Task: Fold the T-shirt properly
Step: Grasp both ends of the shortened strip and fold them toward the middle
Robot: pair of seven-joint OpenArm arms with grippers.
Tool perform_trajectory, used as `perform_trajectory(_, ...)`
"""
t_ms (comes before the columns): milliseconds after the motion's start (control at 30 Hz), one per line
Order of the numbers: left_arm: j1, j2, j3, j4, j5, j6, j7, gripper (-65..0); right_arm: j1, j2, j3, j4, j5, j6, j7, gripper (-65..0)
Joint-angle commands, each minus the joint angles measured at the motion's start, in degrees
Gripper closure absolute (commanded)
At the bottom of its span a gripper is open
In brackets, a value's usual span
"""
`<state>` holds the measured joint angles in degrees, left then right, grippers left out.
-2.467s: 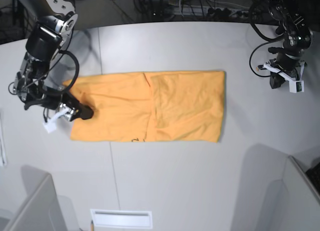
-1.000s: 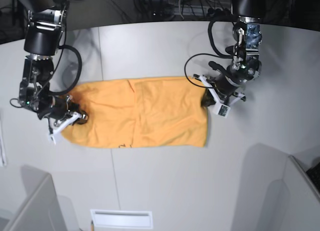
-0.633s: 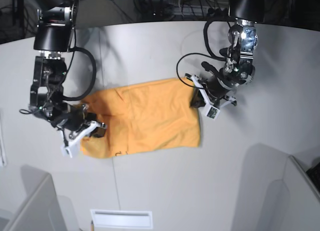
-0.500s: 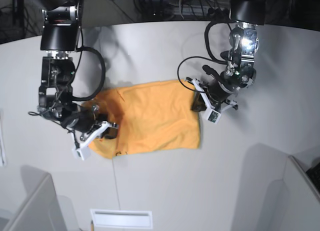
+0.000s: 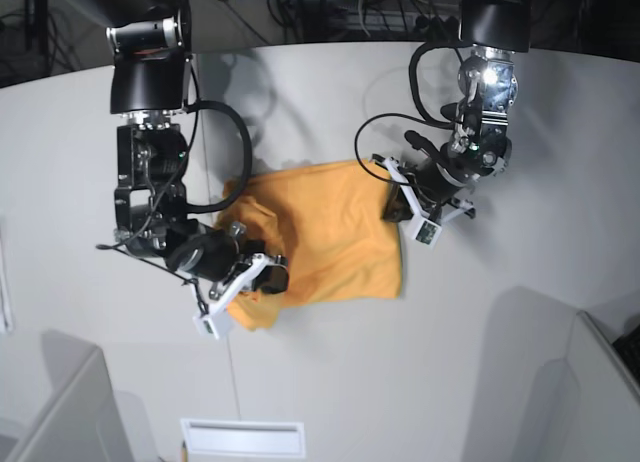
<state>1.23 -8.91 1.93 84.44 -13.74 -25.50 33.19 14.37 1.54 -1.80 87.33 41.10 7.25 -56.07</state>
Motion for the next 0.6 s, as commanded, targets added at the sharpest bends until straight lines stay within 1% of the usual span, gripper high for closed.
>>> perform_trajectory(0,-0.66,-0.28,-0.13,0.87,-0.81,-0.22,-1.23,0.0,1.32,-0.27,-0.26,1.42,1.14,-0.87,1.17,0.0)
perform_trajectory(67,-0.66,-0.28,-0.13,0.87,-0.81,-0.22,-1.23,0.0,1.32,-0.27,-2.99,1.51,1.14,-2.45,2.67,0.0)
perform_trajectory(167,-0.66,-0.28,-0.13,0.96,-0.81,-0.22,-1.23,0.0,1.32,-0.18,-8.17,1.33,1.23,-3.95,5.66,0.0)
perform_trajectory(267,-0.58,-0.28,-0.13,0.96,-0.81,-0.22,-1.23,0.0,0.79,-0.18,-11.78,0.27,1.23,-5.97,7.77,0.0)
perform_trajectory(367,-0.40,-0.28,-0.22,1.14,-0.81,-0.22,-1.23,0.0,0.71,-0.18,-14.06,-1.40,1.23,-6.50,9.88,0.0)
perform_trajectory(500,-0.14,-0.28,-0.22,1.05,-0.72,-0.22,-1.23,0.0,0.97,-0.18,-14.86,-8.25,1.23,-6.50,14.80,0.0)
perform_trajectory(567,0.04,-0.28,-0.40,0.96,-0.72,-0.22,-1.23,0.0,0.97,-0.18,-14.94,-10.10,1.23,-6.50,16.03,0.0)
